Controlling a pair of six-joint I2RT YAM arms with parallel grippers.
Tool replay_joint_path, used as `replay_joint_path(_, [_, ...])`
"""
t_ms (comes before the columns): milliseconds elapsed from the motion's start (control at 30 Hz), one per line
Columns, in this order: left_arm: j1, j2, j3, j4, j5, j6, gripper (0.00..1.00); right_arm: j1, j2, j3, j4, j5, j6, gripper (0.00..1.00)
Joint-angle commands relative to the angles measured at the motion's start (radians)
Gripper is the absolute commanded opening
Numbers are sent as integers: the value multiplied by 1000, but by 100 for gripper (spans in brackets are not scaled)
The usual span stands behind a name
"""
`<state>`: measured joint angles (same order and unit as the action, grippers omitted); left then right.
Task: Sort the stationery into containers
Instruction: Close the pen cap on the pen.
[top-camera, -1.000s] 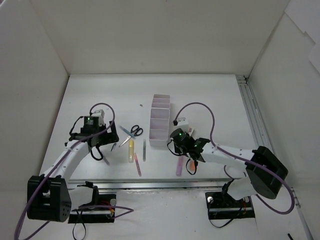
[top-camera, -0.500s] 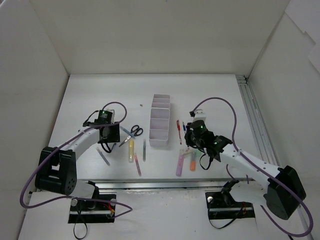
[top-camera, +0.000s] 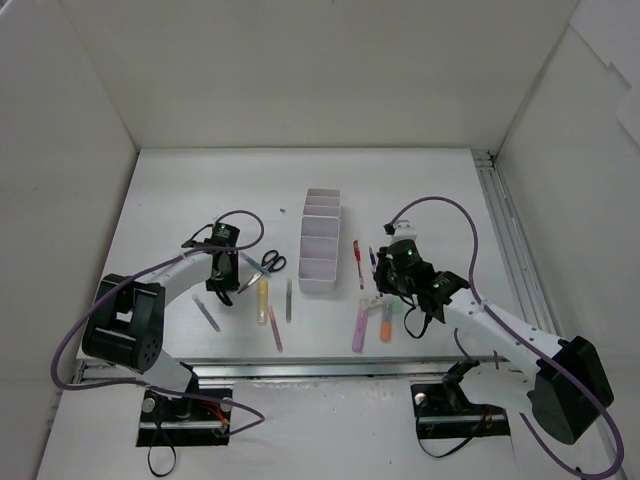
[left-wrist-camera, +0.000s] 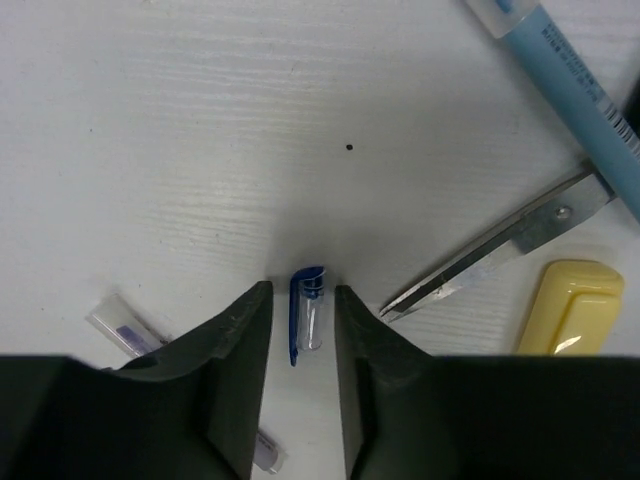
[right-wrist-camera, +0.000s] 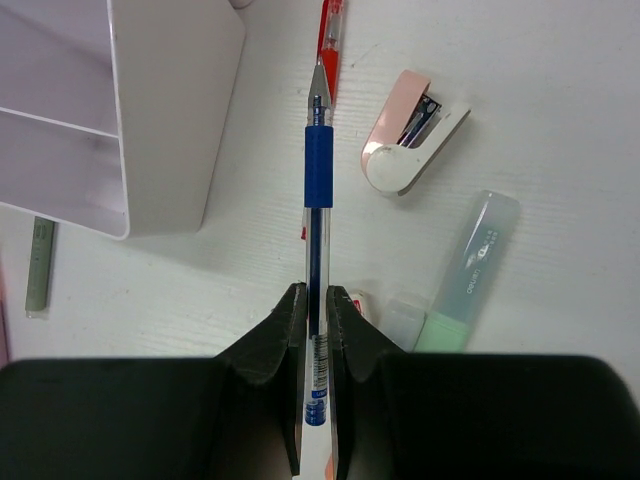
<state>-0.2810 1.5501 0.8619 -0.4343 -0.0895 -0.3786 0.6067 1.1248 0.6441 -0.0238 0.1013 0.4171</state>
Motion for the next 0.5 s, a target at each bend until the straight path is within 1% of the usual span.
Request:
replay_joint_path(0, [-12,11,48,-21,-35,-16,25,-12,-31,-1,4,-8,-9,0])
replay_joint_path(67, [-12,15,48,-27,-36,-19,13,-15,-46,-4,1,-5,-11,0])
replay_joint_path(167, [-21,5,39,-26,-38,-31,10,-21,-68,-6,1,11,-17,0])
replay_joint_path(267, [-21,-2,42,-32,-32,-48,0,-24,-83,-6,-1,6,-26,0])
replay_joint_path(400, [-21,-70,95,-46,-36,-69,0,-25,-105,22,13,-38,-93,0])
replay_joint_path(433, [-21,-91,109,-43,-35,-80,0,-22,-112,26,18,-69,-110,0])
replay_joint_path(467, [-21,-140,120,-32,-33,-88,0,-24,-120,28,50,-81,-133,0])
